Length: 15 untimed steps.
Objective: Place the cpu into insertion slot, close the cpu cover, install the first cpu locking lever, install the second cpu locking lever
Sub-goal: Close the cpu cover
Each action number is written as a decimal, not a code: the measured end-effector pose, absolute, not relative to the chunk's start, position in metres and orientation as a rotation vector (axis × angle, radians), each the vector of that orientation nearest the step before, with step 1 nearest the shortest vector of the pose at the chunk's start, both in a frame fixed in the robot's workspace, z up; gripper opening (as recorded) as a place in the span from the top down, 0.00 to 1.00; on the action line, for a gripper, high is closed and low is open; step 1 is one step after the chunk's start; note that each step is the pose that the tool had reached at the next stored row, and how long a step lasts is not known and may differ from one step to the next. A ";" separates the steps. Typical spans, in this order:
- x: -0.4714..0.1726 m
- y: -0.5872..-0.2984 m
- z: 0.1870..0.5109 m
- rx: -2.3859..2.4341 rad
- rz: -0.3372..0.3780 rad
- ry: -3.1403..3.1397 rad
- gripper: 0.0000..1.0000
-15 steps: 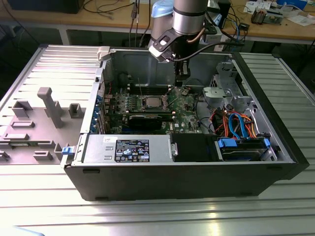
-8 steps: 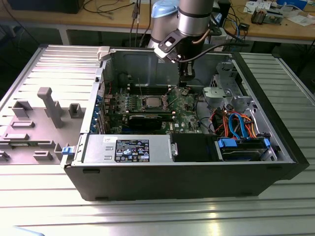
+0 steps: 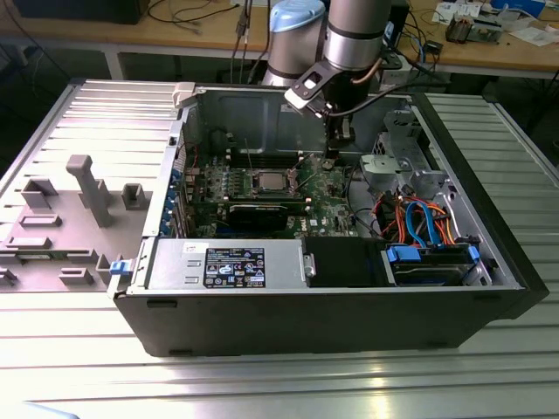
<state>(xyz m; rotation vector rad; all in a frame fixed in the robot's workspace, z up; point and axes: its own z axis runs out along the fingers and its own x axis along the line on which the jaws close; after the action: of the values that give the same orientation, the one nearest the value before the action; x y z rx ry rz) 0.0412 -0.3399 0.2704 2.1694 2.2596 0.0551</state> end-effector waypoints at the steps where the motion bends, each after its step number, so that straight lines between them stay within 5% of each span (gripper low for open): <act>1: 0.041 -0.340 0.268 2.165 0.055 2.263 0.89; 15: 0.025 -0.339 0.250 2.142 0.055 2.286 0.89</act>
<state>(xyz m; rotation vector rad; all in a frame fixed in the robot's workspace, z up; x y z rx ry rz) 0.0251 -0.3391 0.2499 2.1425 2.2862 0.0553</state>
